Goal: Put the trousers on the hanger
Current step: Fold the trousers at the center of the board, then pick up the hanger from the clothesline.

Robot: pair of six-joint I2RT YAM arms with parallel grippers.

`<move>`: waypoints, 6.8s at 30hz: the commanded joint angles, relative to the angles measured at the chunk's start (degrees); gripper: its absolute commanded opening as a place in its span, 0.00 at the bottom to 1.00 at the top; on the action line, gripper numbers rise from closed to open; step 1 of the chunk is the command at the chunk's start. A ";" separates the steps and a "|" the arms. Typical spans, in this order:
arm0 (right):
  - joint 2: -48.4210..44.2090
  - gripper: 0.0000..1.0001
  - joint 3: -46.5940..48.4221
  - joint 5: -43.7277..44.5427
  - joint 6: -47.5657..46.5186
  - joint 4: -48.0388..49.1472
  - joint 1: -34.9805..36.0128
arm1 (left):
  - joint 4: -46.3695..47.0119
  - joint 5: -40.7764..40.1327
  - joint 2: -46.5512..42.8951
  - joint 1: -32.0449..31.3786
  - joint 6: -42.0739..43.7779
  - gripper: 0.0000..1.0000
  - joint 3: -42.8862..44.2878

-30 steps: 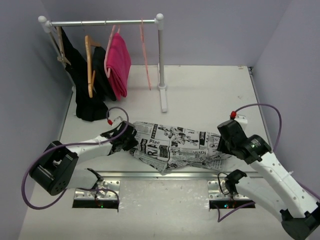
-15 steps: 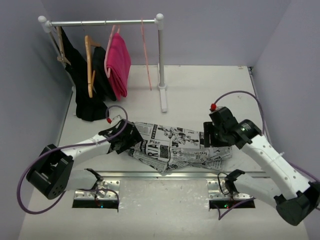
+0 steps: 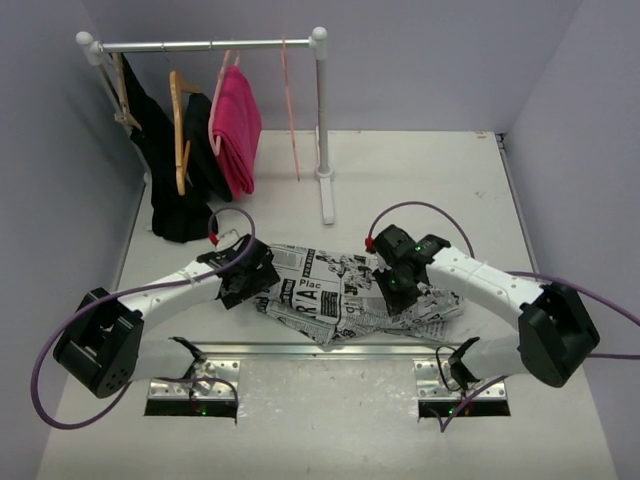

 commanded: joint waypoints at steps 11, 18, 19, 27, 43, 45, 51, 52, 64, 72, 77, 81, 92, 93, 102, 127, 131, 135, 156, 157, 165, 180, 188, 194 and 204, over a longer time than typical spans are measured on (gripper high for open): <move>-2.43 0.18 -7.38 6.58 12.10 -15.29 4.76 | 6.48 14.24 -11.66 0.53 9.71 1.00 4.62; -14.08 0.12 -1.53 -1.04 13.87 -6.38 5.73 | 12.63 26.81 -10.40 0.53 10.03 0.97 5.15; -17.40 0.11 -0.75 -2.80 14.45 -5.41 5.73 | 15.76 30.24 -10.21 0.53 10.06 0.92 4.85; -3.97 0.03 6.00 7.48 14.53 -2.63 5.29 | 22.03 33.43 -0.80 -0.70 5.33 0.21 3.67; 27.37 0.01 4.23 5.17 7.87 -9.27 10.41 | 23.30 20.38 4.54 -8.89 -5.50 0.00 -17.79; 29.43 0.02 5.36 5.97 8.28 -8.46 10.48 | 22.54 19.73 5.26 -8.92 -7.30 0.00 -19.06; 33.31 0.00 12.40 14.47 8.06 -5.71 7.06 | 20.06 17.33 -4.33 -8.41 -14.80 0.00 -23.64; 33.31 0.00 14.46 14.41 6.84 -5.38 6.60 | 19.42 16.75 -6.78 -8.28 -16.22 0.00 -24.10; 51.93 0.00 43.07 6.03 -9.77 -9.72 0.81 | 6.76 4.38 -23.11 -4.84 -19.82 0.47 -17.05; 35.47 0.09 38.34 7.20 -3.49 -10.62 0.32 | -2.61 -2.82 -21.52 -2.90 -7.63 0.73 -2.81; 20.83 0.18 32.63 9.85 -1.68 -8.31 -3.96 | -4.33 -6.54 -17.20 1.10 -3.46 0.48 -0.16; 17.49 0.15 25.98 9.13 -2.17 -5.09 -10.33 | 0.68 -0.95 -8.49 5.20 1.60 0.23 1.13; 24.92 0.01 4.32 8.84 2.90 11.81 -21.80 | -6.24 -7.07 11.44 11.97 -10.59 0.04 2.84; 26.12 0.00 3.92 9.23 3.29 12.20 -22.19 | -8.60 -8.75 12.49 12.93 -12.23 0.04 3.01; 12.28 0.04 1.13 -0.88 3.50 15.37 -22.41 | -7.91 -11.06 5.94 15.36 -8.12 0.20 3.33; 1.11 0.99 26.94 2.62 4.04 18.47 2.42 | 4.16 19.39 -22.83 10.90 6.43 0.14 -14.09; 8.30 0.99 38.44 3.78 2.06 18.27 3.19 | 5.21 18.00 -14.61 10.80 4.21 0.00 -15.96; 20.21 0.99 56.86 10.32 1.14 14.56 3.56 | -0.36 11.92 -16.96 10.28 1.55 0.00 -14.26; 47.55 0.22 80.84 30.66 -7.18 26.16 4.68 | -14.15 22.92 -41.80 10.11 14.30 1.00 -0.98; 47.55 0.18 80.84 30.79 -6.77 25.93 4.68 | -14.61 22.34 -41.99 10.11 14.50 1.00 -0.62; 43.98 0.00 79.28 30.41 -5.41 25.08 4.85 | -15.68 20.42 -42.12 10.11 14.29 1.00 -1.57; 37.61 0.00 73.03 20.77 -9.49 25.57 4.82 | -14.68 20.42 -41.97 10.11 14.10 1.00 -2.59; 43.29 0.09 75.03 21.78 -9.49 19.91 4.68 | -14.77 20.84 -41.96 10.11 14.34 1.00 -2.74; 42.98 0.51 72.06 25.33 -7.02 19.71 4.68 | -15.68 19.94 -41.99 10.11 15.12 1.00 -1.68; 40.76 0.85 72.16 31.56 -4.49 17.55 4.75 | -14.97 20.30 -41.75 10.11 15.62 1.00 -2.30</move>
